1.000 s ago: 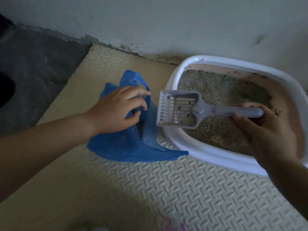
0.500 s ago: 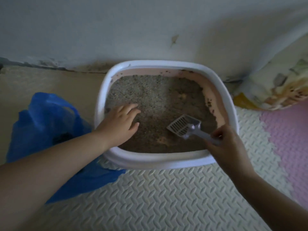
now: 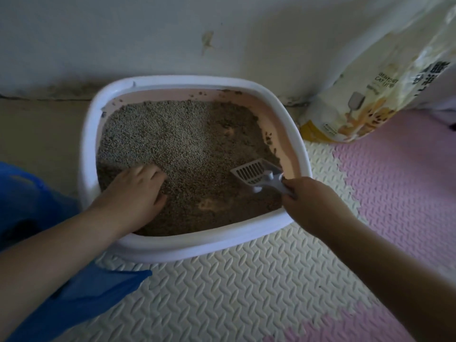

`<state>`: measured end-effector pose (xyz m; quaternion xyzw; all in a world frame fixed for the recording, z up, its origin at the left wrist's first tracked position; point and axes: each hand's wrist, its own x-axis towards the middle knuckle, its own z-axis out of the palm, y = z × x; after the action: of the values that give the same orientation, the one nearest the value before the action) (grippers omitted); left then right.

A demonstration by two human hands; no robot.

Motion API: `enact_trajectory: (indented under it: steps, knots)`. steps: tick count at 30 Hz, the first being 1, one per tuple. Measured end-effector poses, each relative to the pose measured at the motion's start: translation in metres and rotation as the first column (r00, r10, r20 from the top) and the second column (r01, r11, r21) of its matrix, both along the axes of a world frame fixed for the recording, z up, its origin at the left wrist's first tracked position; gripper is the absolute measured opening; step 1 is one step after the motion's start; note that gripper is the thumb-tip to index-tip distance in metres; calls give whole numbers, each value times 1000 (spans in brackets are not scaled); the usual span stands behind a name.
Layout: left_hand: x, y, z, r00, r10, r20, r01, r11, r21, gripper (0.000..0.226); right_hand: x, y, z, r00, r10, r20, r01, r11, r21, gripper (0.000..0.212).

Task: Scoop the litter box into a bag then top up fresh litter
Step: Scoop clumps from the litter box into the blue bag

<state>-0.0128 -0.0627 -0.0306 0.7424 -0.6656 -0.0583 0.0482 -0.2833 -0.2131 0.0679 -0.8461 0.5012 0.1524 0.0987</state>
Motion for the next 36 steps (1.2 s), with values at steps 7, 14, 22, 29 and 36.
enact_trajectory:
  steps: [7,14,22,29,36]
  knots:
    - [0,1,-5,1000,0,-25,0,1000,16,32,17,3,-3,965,-133,-224,158,983,98,24]
    - [-1,1,-5,1000,-26,-15,26,1000,4,31,48,15,-22,944,-181,-277,215,972,97,21]
    - [-2,3,-2,997,-16,-74,14,1000,-22,30,72,-13,-46,946,-301,-122,302,953,-6,21]
    - [-1,6,4,982,-20,-189,-6,991,-136,37,111,-43,-63,897,-410,168,407,912,54,15]
    - [-1,7,11,963,-14,-271,-30,987,-161,45,131,-38,-97,786,-509,350,477,860,179,26]
